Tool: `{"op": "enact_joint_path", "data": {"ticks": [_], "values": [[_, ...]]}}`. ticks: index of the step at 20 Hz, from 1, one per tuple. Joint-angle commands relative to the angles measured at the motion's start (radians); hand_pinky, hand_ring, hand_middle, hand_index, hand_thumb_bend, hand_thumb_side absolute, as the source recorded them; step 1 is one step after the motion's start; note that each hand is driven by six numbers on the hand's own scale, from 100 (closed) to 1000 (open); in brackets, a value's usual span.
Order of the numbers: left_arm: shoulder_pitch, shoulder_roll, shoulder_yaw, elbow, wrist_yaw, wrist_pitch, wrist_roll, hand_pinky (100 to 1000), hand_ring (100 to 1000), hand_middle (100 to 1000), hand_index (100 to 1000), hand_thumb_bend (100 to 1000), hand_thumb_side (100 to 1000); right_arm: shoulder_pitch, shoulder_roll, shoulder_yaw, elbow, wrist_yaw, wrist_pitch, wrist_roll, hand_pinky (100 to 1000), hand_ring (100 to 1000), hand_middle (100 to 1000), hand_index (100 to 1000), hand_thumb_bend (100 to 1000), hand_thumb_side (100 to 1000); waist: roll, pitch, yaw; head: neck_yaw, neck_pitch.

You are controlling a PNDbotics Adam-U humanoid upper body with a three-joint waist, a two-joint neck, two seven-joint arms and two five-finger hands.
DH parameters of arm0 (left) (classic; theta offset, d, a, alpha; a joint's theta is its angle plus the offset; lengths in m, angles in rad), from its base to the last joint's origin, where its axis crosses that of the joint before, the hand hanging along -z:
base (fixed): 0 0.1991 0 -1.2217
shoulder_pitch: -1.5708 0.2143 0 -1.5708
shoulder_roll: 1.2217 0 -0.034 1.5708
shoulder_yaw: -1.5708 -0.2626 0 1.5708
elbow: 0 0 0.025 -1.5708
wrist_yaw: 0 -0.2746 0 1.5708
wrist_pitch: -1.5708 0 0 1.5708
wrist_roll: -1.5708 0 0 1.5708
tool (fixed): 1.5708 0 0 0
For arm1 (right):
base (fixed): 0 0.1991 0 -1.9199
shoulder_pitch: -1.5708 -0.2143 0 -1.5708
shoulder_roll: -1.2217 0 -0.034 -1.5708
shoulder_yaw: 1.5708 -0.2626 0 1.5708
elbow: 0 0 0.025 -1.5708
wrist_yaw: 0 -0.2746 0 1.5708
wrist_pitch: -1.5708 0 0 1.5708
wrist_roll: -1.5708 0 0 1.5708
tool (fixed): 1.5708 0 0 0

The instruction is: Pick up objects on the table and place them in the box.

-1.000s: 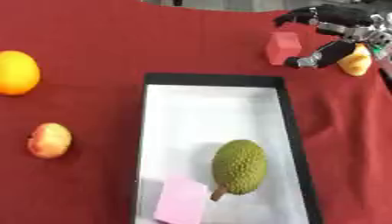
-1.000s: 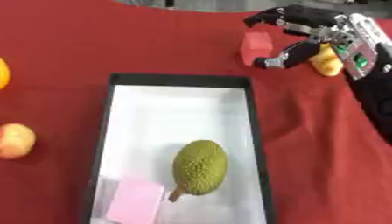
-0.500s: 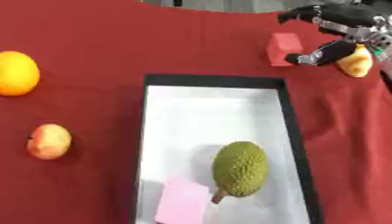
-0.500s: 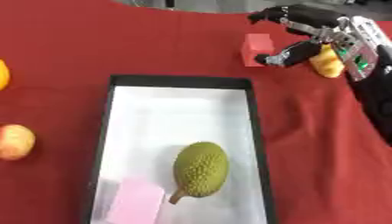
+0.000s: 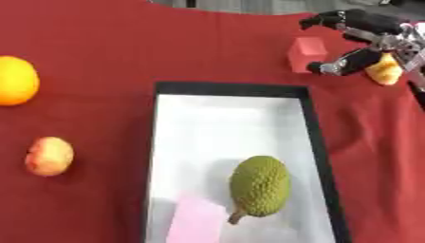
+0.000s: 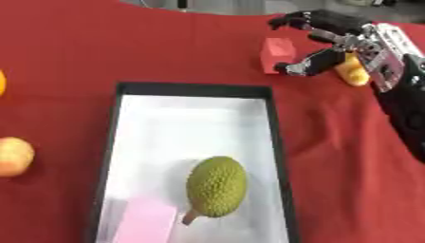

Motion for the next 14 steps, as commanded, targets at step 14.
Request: {"op": "enact_joint_path", "data": {"ticks": [14], "values": [[-0.026,0.01,-0.008,-0.01,0.007,0.001,-0.011,750,784,650,757,100,680,0.008,-0.061,-0.026,0.016,0.029,0.009,-0.037,936,916,845,989,415,725,-0.006,-0.005,0.017,-0.016,-0.027]]}}
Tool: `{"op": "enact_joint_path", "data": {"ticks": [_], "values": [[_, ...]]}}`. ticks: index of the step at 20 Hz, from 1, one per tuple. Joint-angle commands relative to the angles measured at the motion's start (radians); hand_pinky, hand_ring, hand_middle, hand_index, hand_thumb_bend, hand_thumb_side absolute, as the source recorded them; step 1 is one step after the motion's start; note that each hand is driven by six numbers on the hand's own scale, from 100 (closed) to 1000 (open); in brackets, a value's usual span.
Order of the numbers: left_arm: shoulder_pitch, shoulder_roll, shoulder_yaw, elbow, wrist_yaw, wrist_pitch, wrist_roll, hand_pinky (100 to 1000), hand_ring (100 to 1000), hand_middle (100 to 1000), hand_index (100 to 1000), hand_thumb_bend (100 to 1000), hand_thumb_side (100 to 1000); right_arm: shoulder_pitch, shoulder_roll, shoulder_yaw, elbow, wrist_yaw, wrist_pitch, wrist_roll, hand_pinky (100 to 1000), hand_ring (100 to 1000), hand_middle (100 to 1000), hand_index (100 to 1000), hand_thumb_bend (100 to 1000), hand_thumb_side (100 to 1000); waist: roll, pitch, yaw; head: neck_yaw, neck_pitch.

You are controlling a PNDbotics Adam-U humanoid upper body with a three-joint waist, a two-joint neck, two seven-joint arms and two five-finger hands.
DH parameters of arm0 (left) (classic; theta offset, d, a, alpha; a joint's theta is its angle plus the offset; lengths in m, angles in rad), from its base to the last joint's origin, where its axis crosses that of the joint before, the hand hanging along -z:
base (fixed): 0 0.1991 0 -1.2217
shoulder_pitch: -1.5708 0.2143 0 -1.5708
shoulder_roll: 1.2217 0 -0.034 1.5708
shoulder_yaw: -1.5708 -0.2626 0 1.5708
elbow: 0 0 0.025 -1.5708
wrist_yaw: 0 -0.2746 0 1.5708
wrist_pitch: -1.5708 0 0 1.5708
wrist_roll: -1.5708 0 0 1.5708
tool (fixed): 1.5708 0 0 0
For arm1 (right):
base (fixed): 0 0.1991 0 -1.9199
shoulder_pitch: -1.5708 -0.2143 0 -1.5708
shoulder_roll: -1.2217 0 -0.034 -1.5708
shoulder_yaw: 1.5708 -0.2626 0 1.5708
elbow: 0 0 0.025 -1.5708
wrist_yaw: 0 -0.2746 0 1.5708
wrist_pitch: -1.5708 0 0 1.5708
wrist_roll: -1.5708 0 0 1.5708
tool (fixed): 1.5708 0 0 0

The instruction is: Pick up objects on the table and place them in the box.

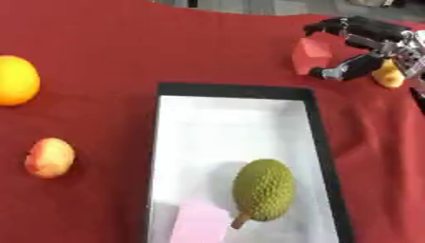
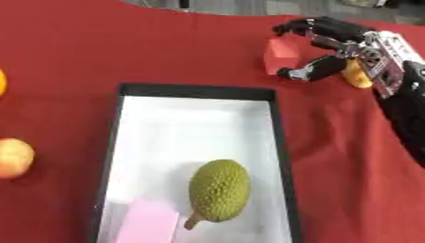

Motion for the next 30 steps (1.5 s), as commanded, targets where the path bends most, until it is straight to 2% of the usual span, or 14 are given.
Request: {"op": "enact_joint_path", "data": {"ticks": [1,12,20,30], "values": [[-0.016,0.016,0.0,-0.009,0.006,-0.001,-0.006,750,784,650,757,100,681,-0.008,-0.054,-0.015,-0.002,0.007,0.003,-0.008,935,914,844,989,413,724,0.002,-0.017,0.003,-0.008,-0.019],[-0.02,0.016,-0.006,-0.006,0.007,0.002,-0.014,752,785,649,756,100,684,0.001,-0.062,-0.022,0.012,0.025,0.012,-0.027,918,882,819,984,403,721,-0.001,-0.006,0.012,-0.021,-0.026],[-0.02,0.016,-0.008,-0.002,0.007,0.003,-0.019,753,786,641,752,100,685,0.003,-0.065,-0.024,0.017,0.012,0.023,-0.036,893,851,801,976,356,702,0.0,-0.003,0.012,-0.026,-0.033],[-0.019,0.017,-0.011,-0.001,0.006,0.005,-0.026,755,786,637,750,100,686,-0.001,-0.062,-0.02,0.01,-0.06,0.023,-0.014,847,783,725,913,197,542,0.001,-0.006,0.01,-0.036,-0.029]]}}
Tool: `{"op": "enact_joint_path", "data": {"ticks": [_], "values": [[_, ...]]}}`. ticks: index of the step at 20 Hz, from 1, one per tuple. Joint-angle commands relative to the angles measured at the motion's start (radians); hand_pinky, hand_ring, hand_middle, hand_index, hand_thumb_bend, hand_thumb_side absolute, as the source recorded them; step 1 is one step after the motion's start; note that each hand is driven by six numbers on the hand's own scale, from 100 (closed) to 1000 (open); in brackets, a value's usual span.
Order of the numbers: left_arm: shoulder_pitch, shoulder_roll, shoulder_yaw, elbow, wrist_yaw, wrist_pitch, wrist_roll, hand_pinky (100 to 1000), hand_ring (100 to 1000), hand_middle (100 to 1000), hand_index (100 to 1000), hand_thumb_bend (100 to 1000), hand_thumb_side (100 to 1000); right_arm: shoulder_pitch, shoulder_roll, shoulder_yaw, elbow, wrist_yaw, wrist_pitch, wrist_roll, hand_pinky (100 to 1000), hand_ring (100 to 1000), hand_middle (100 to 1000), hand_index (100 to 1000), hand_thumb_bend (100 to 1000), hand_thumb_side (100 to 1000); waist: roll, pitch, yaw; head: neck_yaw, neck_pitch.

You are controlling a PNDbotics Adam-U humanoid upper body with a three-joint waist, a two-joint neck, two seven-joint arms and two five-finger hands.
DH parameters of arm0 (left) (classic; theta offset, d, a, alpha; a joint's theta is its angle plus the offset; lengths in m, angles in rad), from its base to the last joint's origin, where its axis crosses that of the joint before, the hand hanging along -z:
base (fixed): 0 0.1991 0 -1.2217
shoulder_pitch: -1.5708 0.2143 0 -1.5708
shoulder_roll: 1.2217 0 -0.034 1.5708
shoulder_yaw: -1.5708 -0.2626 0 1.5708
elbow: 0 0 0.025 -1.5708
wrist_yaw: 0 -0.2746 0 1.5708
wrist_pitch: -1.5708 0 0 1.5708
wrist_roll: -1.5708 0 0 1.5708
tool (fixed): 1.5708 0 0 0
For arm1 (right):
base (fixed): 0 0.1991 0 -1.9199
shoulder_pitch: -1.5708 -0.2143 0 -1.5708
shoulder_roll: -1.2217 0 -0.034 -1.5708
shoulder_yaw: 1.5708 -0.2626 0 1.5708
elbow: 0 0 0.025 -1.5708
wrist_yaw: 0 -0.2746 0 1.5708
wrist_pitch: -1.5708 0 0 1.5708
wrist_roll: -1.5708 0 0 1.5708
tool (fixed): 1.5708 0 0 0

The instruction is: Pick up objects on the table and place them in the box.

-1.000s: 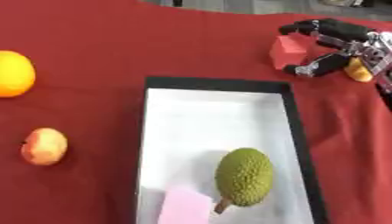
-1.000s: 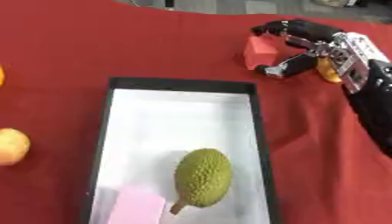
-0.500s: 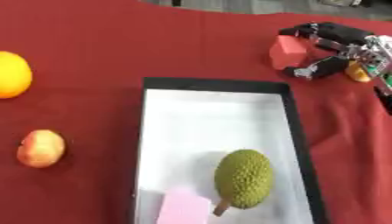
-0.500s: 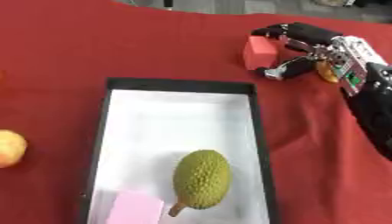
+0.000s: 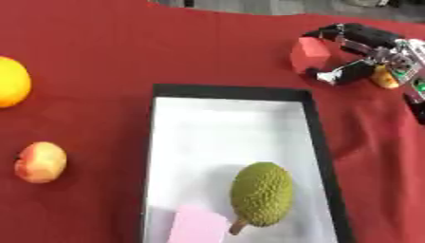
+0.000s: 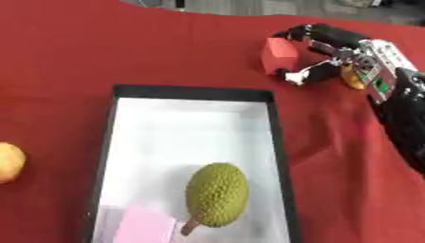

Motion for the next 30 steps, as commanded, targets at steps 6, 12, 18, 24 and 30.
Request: {"op": "enact_joint_path", "data": {"ticks": [6,12,18,24,30], "values": [[-0.012,0.018,0.001,-0.013,0.004,0.001,-0.007,756,786,634,749,100,685,-0.017,-0.046,-0.002,-0.027,-0.046,-0.004,-0.001,827,748,647,867,232,511,0.004,-0.029,-0.002,-0.01,-0.007],[-0.012,0.017,0.0,-0.013,0.002,0.004,-0.01,757,787,632,749,100,684,-0.019,-0.034,0.008,-0.04,-0.111,0.02,-0.013,806,716,464,766,250,396,0.003,-0.037,-0.003,-0.011,0.002],[-0.007,0.019,0.0,-0.012,-0.001,0.005,-0.01,757,787,631,749,100,682,-0.016,-0.029,0.018,-0.082,-0.192,0.07,-0.032,774,625,375,704,244,340,0.003,-0.049,-0.009,-0.008,0.014],[-0.001,0.022,0.002,-0.012,-0.004,0.004,-0.005,756,786,631,747,100,677,-0.009,-0.023,0.028,-0.132,-0.258,0.115,-0.045,760,594,350,681,245,303,0.004,-0.069,-0.019,-0.007,0.03],[0.026,0.026,0.041,-0.017,-0.017,-0.001,0.056,756,787,641,751,100,672,0.015,-0.021,0.035,-0.243,-0.33,0.155,-0.051,754,587,351,676,258,266,0.01,-0.103,-0.046,0.017,0.074]]}}
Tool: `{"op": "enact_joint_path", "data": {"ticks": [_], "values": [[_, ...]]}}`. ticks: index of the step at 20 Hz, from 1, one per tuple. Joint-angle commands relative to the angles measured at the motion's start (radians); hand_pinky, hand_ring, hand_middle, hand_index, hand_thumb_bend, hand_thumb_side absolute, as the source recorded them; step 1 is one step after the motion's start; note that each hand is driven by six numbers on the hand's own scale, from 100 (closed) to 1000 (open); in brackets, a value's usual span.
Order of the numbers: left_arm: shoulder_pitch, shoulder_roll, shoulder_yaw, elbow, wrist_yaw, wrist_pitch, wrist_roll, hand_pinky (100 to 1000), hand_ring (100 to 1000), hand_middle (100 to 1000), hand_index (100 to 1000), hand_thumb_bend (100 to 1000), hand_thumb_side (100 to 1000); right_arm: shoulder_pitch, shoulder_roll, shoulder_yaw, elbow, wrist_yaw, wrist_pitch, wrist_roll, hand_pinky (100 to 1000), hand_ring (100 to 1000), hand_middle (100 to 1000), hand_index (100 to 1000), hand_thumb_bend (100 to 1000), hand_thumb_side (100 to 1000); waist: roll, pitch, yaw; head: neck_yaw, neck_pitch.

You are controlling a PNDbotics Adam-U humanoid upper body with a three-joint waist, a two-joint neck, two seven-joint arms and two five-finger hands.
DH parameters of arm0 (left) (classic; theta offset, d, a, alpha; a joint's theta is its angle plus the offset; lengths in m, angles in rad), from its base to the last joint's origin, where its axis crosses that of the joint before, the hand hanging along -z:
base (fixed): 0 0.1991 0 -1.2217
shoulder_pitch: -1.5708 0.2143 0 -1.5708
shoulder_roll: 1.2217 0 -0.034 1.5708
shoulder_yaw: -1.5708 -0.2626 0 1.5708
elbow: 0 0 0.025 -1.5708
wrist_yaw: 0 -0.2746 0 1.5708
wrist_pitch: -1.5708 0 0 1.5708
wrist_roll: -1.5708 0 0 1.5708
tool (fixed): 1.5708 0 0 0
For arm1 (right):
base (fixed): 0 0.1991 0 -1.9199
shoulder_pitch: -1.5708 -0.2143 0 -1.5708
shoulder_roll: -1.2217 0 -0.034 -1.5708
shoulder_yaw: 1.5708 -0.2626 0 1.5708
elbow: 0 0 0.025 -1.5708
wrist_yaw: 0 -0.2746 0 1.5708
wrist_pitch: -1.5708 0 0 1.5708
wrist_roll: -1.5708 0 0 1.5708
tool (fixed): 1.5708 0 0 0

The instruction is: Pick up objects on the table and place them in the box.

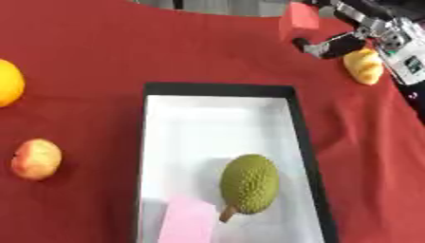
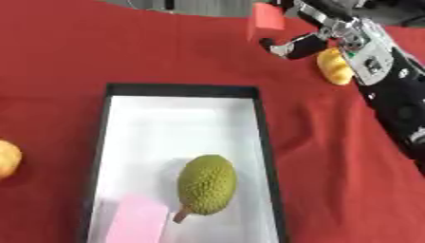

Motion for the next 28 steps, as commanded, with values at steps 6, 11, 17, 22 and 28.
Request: {"op": "enact_joint_path", "data": {"ticks": [6,11,17,22,28], "values": [[0.042,0.038,0.082,-0.012,-0.023,0.009,0.115,758,788,643,753,100,682,0.08,-0.014,-0.014,-0.399,-0.118,0.045,-0.042,715,569,353,647,382,323,0.012,-0.081,-0.049,0.042,0.065],[0.061,0.049,0.116,-0.003,-0.002,0.018,0.147,758,786,640,752,100,685,0.145,0.012,0.012,-0.675,-0.069,0.036,-0.055,688,561,363,623,436,494,0.009,-0.101,-0.071,0.063,0.087],[0.077,0.065,0.128,0.01,0.008,0.029,0.112,759,783,634,751,100,693,0.179,0.032,0.069,-0.849,0.07,0.0,-0.059,659,547,339,595,440,726,-0.002,-0.121,-0.087,0.082,0.103],[0.079,0.063,0.173,-0.022,-0.013,0.026,0.088,762,784,638,755,100,680,0.195,0.049,0.115,-0.842,0.184,-0.026,-0.063,659,515,351,582,432,730,-0.008,-0.132,-0.092,0.084,0.117],[0.105,0.098,0.17,-0.037,-0.035,0.034,0.068,763,784,637,755,100,676,0.192,0.083,0.156,-0.791,0.251,-0.052,-0.073,661,504,350,579,421,727,-0.009,-0.143,-0.099,0.085,0.131]]}}
